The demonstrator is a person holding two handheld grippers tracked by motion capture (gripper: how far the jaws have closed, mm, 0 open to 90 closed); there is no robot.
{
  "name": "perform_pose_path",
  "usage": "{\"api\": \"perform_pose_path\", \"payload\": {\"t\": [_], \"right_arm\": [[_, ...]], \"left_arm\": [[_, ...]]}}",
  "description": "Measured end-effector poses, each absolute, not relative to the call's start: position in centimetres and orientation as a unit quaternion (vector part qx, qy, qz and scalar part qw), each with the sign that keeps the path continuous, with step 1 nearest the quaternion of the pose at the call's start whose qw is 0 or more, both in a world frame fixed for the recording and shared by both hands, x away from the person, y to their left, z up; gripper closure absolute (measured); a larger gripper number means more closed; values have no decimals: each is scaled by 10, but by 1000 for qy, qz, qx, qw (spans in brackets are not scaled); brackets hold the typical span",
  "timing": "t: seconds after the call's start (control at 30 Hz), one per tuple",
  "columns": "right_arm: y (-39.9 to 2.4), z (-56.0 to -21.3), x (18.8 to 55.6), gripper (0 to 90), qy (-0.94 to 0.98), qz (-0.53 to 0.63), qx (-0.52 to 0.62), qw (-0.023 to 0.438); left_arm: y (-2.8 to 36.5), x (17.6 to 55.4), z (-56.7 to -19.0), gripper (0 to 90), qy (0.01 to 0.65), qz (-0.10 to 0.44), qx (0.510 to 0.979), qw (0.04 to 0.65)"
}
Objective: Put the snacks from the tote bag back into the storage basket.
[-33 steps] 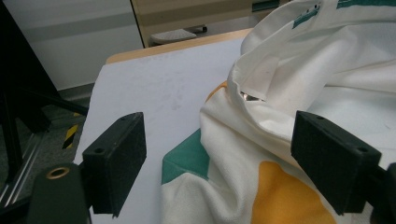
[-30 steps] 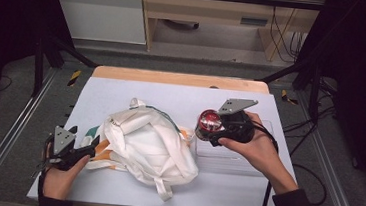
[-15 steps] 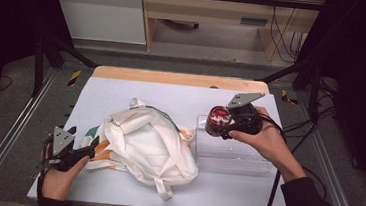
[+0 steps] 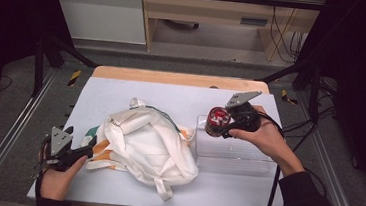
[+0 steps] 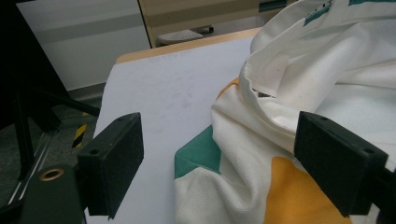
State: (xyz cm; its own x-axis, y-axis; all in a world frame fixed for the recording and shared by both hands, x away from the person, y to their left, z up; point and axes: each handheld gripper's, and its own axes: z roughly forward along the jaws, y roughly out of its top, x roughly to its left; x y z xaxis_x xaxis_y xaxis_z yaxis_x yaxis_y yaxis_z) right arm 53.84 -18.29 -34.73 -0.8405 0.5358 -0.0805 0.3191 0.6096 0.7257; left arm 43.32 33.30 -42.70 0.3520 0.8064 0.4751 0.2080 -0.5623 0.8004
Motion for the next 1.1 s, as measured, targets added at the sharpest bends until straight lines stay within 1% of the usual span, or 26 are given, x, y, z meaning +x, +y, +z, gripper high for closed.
{"api": "perform_pose_path", "payload": {"t": [1.1], "right_arm": [[-182,-362,554,257,901,354,218,127]], "left_arm": [[336,432,-426,156,338,464,752,323]]}}
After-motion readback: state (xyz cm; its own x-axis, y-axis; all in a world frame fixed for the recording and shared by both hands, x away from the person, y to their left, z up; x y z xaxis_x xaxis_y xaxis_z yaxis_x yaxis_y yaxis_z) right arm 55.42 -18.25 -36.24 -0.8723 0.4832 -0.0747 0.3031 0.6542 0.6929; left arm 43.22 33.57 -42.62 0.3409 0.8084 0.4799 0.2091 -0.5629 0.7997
